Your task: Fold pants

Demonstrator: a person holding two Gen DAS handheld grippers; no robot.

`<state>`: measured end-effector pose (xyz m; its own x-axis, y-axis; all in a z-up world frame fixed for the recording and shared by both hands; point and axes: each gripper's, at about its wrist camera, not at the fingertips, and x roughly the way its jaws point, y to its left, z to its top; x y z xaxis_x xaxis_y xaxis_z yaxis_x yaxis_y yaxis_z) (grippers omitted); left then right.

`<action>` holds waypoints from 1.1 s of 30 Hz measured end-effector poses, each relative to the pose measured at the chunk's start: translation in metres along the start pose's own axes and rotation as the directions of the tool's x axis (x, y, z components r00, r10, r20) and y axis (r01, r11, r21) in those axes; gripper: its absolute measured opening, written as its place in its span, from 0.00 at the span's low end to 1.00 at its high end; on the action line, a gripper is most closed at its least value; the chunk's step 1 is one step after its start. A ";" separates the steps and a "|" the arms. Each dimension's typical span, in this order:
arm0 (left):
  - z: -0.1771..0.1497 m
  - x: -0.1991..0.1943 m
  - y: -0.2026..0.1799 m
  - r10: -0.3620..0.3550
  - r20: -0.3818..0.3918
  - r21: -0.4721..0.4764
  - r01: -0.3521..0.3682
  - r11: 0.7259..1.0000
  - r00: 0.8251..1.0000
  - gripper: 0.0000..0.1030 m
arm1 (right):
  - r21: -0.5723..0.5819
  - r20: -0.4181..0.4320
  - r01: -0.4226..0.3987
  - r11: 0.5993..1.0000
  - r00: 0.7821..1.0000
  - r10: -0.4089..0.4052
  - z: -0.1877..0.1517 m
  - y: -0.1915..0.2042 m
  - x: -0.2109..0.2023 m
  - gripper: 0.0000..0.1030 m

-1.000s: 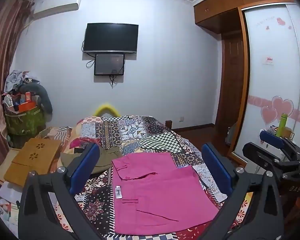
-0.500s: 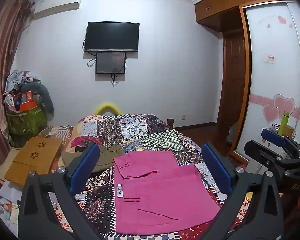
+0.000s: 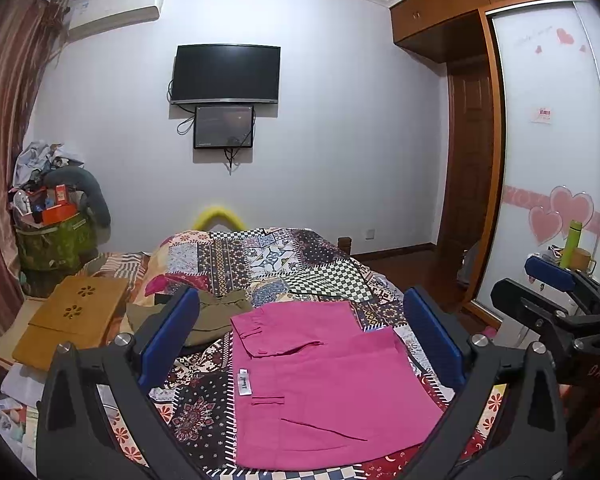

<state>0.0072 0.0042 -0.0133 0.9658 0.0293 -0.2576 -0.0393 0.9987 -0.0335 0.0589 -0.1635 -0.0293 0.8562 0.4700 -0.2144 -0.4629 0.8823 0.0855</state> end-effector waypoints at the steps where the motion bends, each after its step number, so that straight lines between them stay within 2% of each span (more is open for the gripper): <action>1: 0.000 0.000 0.000 0.001 0.000 0.000 -0.001 1.000 1.000 1.00 | 0.000 0.000 0.000 1.000 1.000 0.000 -0.002 0.001 0.000 1.00; 33: -0.002 0.005 -0.001 0.006 -0.010 -0.002 -0.006 1.000 1.000 1.00 | 0.000 -0.009 0.003 1.000 1.000 -0.003 -0.004 -0.001 0.002 1.00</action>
<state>0.0119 0.0029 -0.0170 0.9629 0.0345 -0.2676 -0.0452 0.9984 -0.0338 0.0599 -0.1635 -0.0339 0.8552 0.4675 -0.2237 -0.4608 0.8835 0.0845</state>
